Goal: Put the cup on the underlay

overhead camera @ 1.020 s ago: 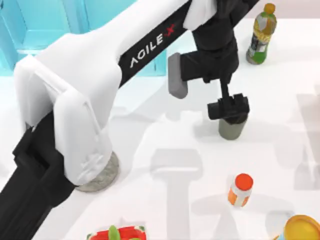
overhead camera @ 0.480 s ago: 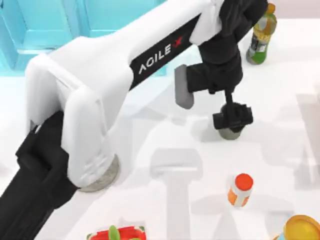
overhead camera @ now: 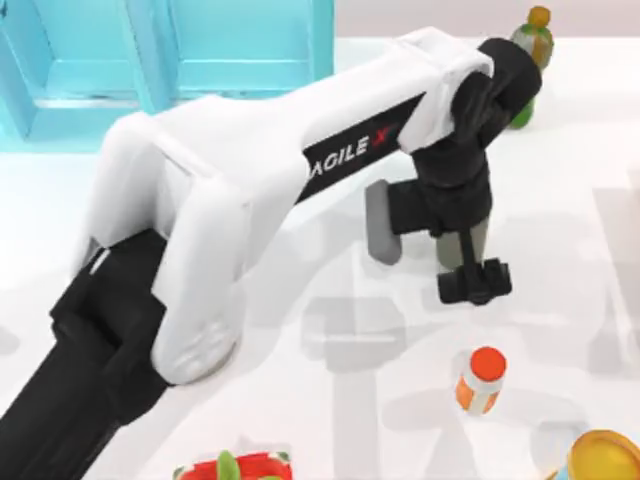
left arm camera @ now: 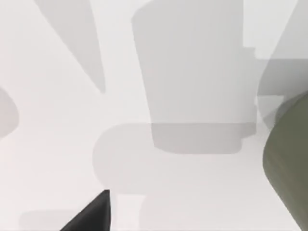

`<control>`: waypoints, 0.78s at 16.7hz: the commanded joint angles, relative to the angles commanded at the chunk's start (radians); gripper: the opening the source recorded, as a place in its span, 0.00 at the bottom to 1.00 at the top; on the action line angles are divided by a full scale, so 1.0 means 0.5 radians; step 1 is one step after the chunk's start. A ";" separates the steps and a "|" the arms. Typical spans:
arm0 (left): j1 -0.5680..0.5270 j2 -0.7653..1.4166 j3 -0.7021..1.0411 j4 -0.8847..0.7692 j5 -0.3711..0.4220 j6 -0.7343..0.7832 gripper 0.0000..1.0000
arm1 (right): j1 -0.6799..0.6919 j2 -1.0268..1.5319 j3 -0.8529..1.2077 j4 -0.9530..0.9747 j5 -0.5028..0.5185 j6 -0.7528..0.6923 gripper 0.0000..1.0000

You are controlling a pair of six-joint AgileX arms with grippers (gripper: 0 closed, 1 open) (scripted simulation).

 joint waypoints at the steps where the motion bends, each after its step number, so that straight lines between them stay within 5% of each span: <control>1: 0.000 0.000 0.000 0.000 0.000 0.000 1.00 | 0.000 0.000 0.000 0.000 0.000 0.000 1.00; 3: 0.000 0.000 0.000 0.000 0.000 0.000 1.00 | 0.000 0.000 0.000 0.000 0.000 0.000 1.00; 13: 0.000 0.000 0.000 0.000 0.000 0.000 0.25 | 0.000 0.000 0.000 0.000 0.000 0.000 1.00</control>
